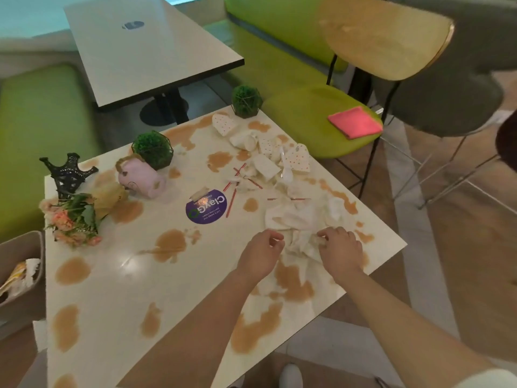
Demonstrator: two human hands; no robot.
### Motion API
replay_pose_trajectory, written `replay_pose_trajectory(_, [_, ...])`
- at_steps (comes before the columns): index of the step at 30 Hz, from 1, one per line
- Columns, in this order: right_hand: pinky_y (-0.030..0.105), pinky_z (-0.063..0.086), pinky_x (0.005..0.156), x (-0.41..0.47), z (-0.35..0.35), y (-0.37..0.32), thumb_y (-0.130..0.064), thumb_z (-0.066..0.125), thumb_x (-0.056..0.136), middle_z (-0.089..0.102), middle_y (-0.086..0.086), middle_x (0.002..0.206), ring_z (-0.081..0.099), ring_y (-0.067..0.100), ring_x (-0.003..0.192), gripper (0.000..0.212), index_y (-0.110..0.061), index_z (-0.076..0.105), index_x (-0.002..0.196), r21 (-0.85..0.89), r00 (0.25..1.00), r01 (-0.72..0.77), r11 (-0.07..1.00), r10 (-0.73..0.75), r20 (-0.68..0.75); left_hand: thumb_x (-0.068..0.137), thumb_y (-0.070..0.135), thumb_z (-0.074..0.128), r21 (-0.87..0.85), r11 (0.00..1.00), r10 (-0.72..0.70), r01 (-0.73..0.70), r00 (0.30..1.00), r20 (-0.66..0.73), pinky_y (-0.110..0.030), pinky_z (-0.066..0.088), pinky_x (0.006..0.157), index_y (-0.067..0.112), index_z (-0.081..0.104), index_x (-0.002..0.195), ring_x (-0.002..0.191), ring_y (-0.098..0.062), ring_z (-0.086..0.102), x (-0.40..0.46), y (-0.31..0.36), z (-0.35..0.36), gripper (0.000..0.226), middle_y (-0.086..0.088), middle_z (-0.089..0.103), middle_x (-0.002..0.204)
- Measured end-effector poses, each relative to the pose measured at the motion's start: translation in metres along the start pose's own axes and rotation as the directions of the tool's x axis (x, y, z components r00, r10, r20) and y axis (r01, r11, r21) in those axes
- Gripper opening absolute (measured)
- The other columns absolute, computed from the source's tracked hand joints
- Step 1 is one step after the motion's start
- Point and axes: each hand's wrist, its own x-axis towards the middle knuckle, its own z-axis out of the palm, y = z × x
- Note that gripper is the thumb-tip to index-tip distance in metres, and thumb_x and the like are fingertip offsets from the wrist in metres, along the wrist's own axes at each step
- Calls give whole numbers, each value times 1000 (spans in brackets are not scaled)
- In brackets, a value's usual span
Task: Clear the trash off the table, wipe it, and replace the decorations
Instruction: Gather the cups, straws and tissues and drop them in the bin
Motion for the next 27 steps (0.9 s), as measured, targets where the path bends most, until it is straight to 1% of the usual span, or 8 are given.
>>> replay_pose_trajectory(4, [30,43,84,-2,-1,0,-9,52,91,63,-4,104,54,23,104,26,-23,66,108,318,996,35,947,-7,-89,100,40,46,-35,999,-17,17,1000,12,-23,40,80,19,59,120,96,-10,57,2,12,4,32,7,61,106])
replay_pose_trajectory(9, [8,40,62,-17,-18,-23,-7,59,91,64,-6,94,57,10,83,19,-23,67,97,723,996,10,691,58,-70,98,58,37,-255,965,-46,60,997,59,-29,47,80,20,54,122,93,-13,63,-2,36,6,48,6,63,111])
replay_pose_trajectory(13, [5,41,63,-32,-19,-35,-10,64,91,68,-6,91,61,10,82,16,-25,67,94,851,997,-31,525,74,-9,95,62,37,-408,905,-77,121,989,123,-32,52,81,30,47,119,89,-14,65,-7,49,8,42,9,62,101])
replay_pose_trajectory(16, [6,41,63,-37,-18,-39,-13,71,87,67,-6,90,59,3,77,18,-25,62,97,873,997,-40,487,82,0,95,60,43,-398,905,-101,149,985,140,-34,54,83,20,50,125,96,-19,66,-4,48,9,50,2,65,104])
replay_pose_trajectory(19, [12,41,63,-35,-17,-34,-21,78,81,65,-7,86,51,0,67,23,-26,60,93,825,996,-4,565,80,-50,100,46,44,-384,908,-134,167,985,113,-38,55,86,11,51,125,90,-21,64,-2,47,13,44,-5,64,104])
replay_pose_trajectory(22, [28,44,83,-26,-11,-16,-31,76,81,61,-10,94,53,10,95,19,-29,63,93,623,984,33,781,84,-157,104,36,37,-461,872,-168,165,985,35,-31,53,73,9,48,119,73,-16,59,-1,50,13,33,-5,60,96])
replay_pose_trajectory(24, [33,37,95,-22,-9,-2,-35,70,85,56,-4,114,43,20,114,27,-29,60,109,372,985,-72,926,125,-120,105,36,34,-481,855,-208,193,978,22,-28,50,66,8,47,117,67,-14,55,-1,50,12,34,-6,57,94])
replay_pose_trajectory(27, [34,31,101,-17,-4,13,-42,63,89,47,4,131,36,25,123,42,-23,51,125,189,978,-210,959,205,46,103,48,30,-412,885,-217,216,975,45,-33,48,70,12,50,101,69,-17,54,-5,47,10,42,-3,55,83])
